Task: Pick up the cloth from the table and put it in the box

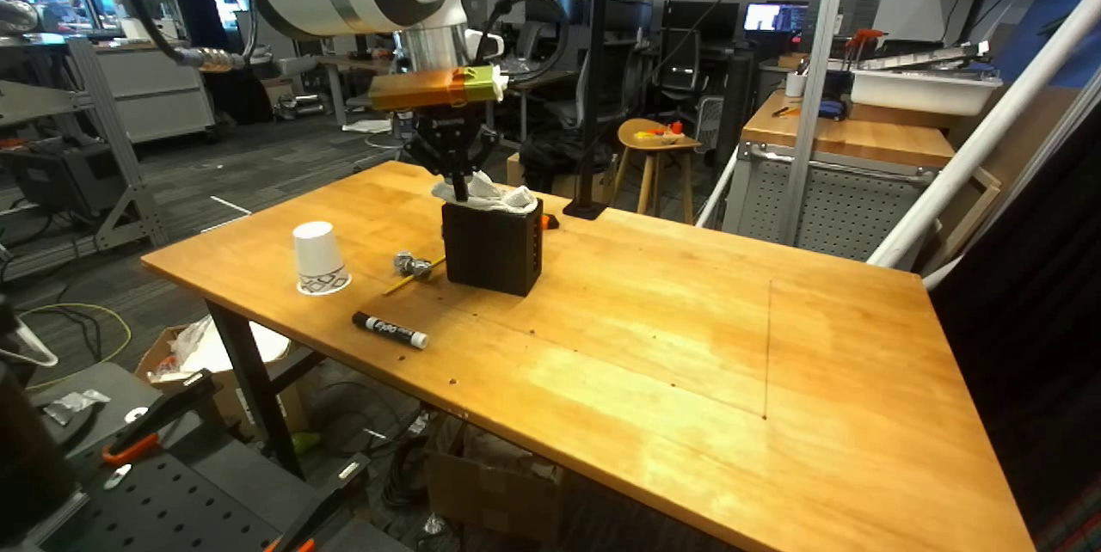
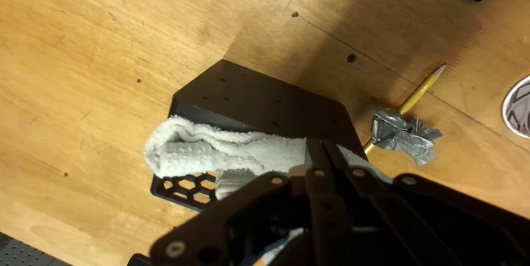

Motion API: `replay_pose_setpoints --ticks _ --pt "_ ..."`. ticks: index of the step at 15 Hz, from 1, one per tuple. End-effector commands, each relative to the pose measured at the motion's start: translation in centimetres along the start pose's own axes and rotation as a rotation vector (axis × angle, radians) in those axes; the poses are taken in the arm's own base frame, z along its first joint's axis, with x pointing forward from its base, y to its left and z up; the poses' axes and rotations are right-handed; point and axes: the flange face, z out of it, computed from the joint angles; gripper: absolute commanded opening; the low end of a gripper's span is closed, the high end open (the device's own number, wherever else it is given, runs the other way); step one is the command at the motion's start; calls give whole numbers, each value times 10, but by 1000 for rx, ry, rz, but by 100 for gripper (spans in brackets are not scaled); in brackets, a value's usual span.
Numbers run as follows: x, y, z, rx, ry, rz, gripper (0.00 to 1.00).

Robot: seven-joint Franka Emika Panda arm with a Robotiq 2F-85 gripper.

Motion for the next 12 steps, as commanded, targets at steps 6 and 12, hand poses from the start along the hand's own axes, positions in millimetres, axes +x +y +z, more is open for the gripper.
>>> replay_pose_setpoints --ticks 6,12 --pt "11 -34 -30 -13 29 -58 6" --pt "5 -44 -29 10 -1 -73 6"
